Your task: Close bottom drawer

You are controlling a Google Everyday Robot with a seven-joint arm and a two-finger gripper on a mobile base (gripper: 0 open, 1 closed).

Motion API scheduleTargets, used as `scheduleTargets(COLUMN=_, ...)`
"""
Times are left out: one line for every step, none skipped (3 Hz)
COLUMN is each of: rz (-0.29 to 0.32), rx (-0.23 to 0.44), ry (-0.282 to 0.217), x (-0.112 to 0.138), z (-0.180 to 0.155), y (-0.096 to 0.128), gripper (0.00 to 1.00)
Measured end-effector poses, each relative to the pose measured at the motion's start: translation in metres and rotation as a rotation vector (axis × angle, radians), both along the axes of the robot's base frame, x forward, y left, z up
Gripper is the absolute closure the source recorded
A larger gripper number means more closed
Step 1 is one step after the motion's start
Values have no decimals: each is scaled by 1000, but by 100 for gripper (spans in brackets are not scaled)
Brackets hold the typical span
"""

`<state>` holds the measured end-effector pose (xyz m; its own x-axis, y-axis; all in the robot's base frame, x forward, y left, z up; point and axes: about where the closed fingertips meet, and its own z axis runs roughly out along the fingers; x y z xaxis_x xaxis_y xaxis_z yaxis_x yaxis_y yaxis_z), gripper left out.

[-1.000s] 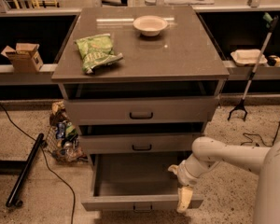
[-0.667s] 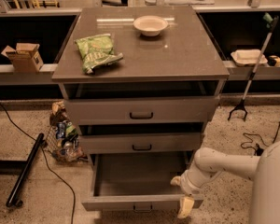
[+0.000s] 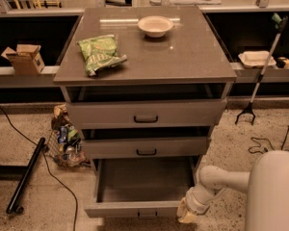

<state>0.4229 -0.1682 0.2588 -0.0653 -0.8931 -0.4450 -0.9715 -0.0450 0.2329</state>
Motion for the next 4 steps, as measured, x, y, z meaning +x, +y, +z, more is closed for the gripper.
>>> scheduleTargets(rz=4, rx=23, ry=22, x=1, z=-33, y=1, gripper=86)
scheduleTargets(rz=-3, rx=27, ry=21, x=3, z=-40, y=1, gripper=100)
scheduleTargets(rz=-3, rx=27, ry=21, x=3, z=-40, y=1, gripper=100)
scheduleTargets(rz=9, rx=21, ry=5, x=4, z=-51, y=-2, gripper=100)
